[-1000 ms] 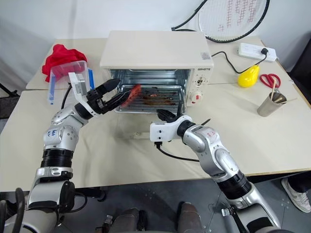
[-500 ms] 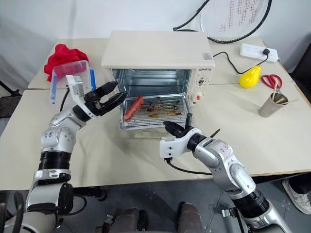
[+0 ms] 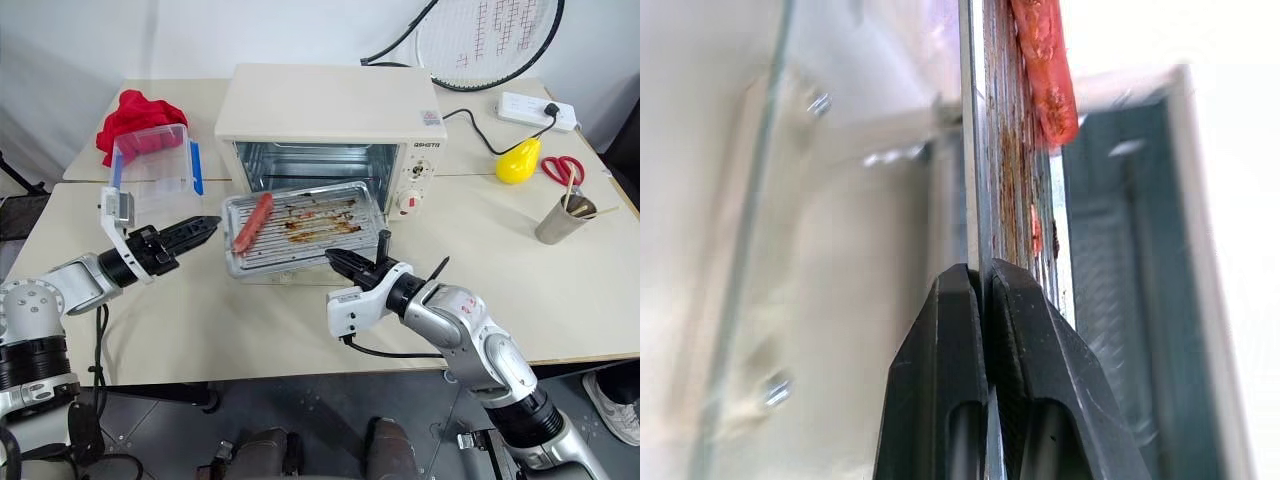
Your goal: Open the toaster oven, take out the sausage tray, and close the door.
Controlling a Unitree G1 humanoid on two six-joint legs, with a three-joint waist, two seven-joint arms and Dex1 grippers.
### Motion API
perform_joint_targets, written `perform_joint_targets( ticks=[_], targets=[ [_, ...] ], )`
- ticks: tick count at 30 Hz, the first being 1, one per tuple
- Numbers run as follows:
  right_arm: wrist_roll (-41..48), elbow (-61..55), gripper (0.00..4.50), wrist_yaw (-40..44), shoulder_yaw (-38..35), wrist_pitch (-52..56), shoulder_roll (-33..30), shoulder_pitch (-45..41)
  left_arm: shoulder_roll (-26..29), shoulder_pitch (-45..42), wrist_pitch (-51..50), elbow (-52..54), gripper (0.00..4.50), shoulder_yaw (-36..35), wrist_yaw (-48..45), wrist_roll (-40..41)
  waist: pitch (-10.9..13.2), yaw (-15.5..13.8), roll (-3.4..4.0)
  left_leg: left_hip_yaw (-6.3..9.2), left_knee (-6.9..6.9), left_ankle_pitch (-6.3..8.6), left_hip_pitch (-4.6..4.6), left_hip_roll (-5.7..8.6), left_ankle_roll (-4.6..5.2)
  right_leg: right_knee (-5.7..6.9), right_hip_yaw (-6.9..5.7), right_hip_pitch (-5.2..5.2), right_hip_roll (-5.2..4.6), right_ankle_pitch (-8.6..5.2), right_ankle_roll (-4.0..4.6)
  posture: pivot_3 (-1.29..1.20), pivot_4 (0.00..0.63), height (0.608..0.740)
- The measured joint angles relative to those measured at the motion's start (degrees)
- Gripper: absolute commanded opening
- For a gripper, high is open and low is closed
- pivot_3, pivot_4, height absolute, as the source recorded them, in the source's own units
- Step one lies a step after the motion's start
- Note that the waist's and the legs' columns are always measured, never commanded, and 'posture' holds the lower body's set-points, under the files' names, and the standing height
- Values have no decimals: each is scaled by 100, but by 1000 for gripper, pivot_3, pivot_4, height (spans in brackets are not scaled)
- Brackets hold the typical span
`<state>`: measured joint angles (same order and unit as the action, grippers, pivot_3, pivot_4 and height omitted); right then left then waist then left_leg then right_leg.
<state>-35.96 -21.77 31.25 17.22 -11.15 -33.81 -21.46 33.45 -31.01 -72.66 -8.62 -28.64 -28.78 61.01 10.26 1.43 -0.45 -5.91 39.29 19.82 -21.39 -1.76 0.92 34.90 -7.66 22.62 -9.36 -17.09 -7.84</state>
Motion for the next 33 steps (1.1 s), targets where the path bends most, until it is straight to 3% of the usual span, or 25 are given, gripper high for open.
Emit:
perform_joint_targets(
  ticks=[7,11,14,22,33],
  targets=[
    [142,438,16,11,50,-475,23,-315,-600,-115,-691,10,4500,-797,1601,851,-1,16,-1,0,-3,0,7,0,-1,3,0,-4,0,0,0,0,150,740],
    [175,605,16,13,56,-676,28,-433,-669,-148,-761,10,4500,-1000,2202,1303,-1,13,-2,0,-2,-1,9,1,-1,3,2,-6,0,0,0,0,150,740],
    [248,739,16,16,56,-796,54,-521,-722,-141,-808,10,3931,-1029,2574,1605,-1,8,-2,1,-2,-1,9,2,-2,3,5,-6,0,0,0,0,150,740],
    [289,862,16,126,57,-1005,66,-636,-861,-107,-782,-49,1536,-837,3317,2491,-2,6,-3,1,-2,-1,11,2,-2,3,7,-7,0,0,0,0,150,740],
    [383,982,16,234,58,-1142,91,-757,-847,267,18,-132,1536,-126,4732,4391,-2,8,-4,3,-2,-1,14,2,-2,4,11,-9,-1,0,0,0,150,740]
  ],
)
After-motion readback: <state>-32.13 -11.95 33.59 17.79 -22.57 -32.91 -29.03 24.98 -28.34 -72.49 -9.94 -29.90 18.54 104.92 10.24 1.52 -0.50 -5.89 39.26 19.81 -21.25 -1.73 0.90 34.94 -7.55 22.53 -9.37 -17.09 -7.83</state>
